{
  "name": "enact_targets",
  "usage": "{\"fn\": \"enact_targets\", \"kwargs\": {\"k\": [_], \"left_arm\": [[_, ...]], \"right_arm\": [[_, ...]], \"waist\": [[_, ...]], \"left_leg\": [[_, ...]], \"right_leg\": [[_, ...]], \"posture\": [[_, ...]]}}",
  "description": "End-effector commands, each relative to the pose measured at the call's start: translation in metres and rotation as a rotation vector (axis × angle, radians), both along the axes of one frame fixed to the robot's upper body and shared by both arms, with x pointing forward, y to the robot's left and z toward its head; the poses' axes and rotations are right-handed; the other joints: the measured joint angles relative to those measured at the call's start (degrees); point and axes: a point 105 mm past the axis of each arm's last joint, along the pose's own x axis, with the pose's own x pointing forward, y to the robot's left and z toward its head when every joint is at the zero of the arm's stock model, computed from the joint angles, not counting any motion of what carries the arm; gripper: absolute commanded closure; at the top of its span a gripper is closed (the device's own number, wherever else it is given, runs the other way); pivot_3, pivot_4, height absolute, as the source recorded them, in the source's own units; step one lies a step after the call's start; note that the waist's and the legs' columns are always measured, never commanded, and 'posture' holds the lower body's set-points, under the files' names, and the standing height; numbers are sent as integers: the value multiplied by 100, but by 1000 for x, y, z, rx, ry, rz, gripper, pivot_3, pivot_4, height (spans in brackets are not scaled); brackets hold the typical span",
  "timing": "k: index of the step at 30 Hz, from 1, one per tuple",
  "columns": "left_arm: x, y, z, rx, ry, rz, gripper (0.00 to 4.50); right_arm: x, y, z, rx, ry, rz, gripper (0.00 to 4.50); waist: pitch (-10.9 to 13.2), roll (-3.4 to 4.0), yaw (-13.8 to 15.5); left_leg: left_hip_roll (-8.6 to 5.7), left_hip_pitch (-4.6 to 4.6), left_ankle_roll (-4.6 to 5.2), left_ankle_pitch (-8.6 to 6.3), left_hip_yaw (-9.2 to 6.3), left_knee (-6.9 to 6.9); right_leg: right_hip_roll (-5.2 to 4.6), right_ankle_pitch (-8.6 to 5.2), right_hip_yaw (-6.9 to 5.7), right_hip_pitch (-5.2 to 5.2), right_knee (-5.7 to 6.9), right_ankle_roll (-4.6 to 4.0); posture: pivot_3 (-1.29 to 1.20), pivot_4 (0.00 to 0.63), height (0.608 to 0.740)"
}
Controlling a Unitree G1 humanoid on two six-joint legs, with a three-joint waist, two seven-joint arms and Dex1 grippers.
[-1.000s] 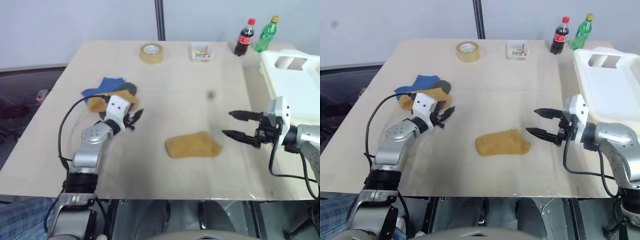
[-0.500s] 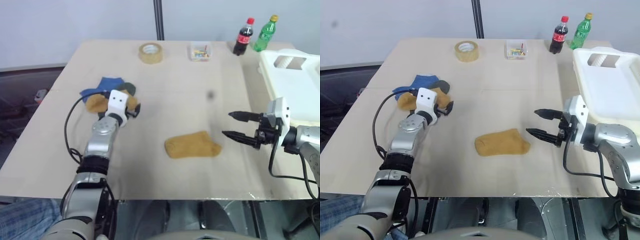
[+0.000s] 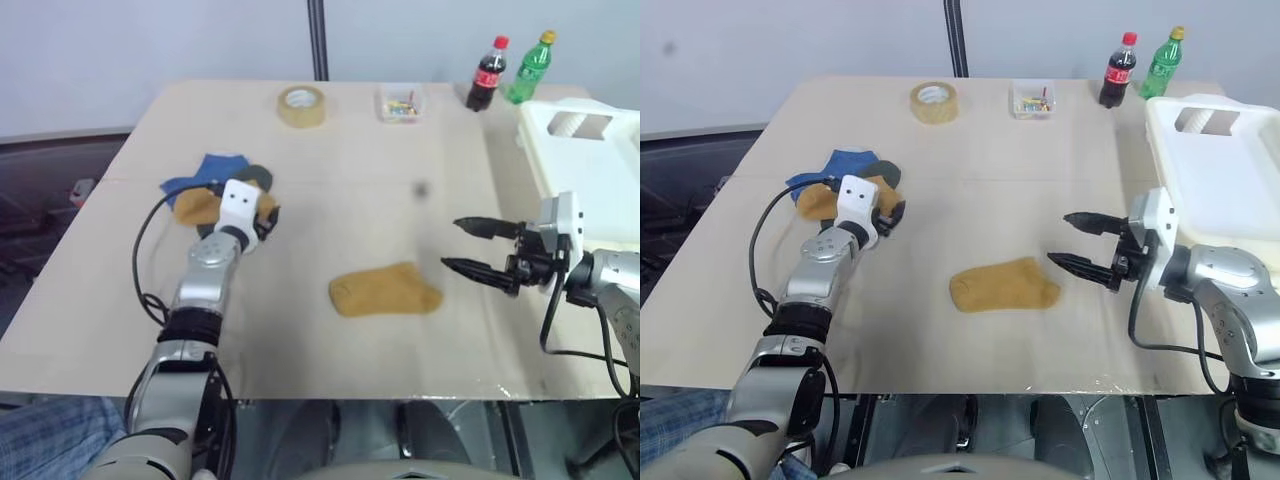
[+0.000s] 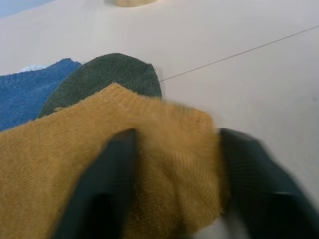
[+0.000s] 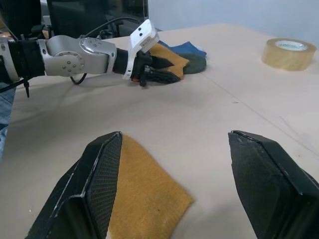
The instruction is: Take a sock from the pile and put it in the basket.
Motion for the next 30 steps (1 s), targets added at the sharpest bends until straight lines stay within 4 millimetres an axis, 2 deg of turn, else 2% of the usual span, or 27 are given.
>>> {"fn": "enact_targets", "kwargs": {"k": [1, 5, 16, 23, 29, 30], "left_arm": [[-2, -3, 3, 2, -30, -8, 2995], [-4, -7, 8, -10, -55, -19, 2995], [-10, -32, 42, -83, -164, -73, 2995], [-17, -88, 29, -158, -66, -222, 2995], [-25, -147, 12, -281, 42, -357, 2995], [-28, -161, 10, -301, 60, -397, 2995]], "right_arm": [[-1, 1, 11, 10, -59, 16, 919], [0, 0, 10, 8, -63, 18, 919], [2, -1, 9, 11, -71, 12, 919], [3, -2, 11, 10, -85, 2, 919], [3, -7, 13, 3, -97, -24, 919], [3, -9, 14, -2, -100, -33, 919]], "waist": [[0, 0, 2], [0, 0, 7], [1, -1, 12], [1, -1, 27], [1, -2, 25], [2, -3, 25]], "left_leg": [[0, 0, 0, 0, 0, 0], [0, 0, 0, 0, 0, 0], [0, -2, 0, 0, 0, 0], [-1, -3, -1, 0, 0, 3], [-1, -3, -1, 0, 1, 6], [-1, -3, -1, 0, 1, 7]], "right_leg": [[0, 0, 0, 0, 0, 0], [-1, 0, 1, 0, -1, 0], [-2, 0, 1, 0, -1, 0], [-1, 0, 1, 1, -1, 0], [1, 0, 1, 1, 0, 0], [1, 0, 1, 1, 0, 0]], "posture": [[0, 150, 738], [0, 150, 738], [0, 150, 738], [0, 150, 738], [0, 150, 738], [0, 150, 738]]}}
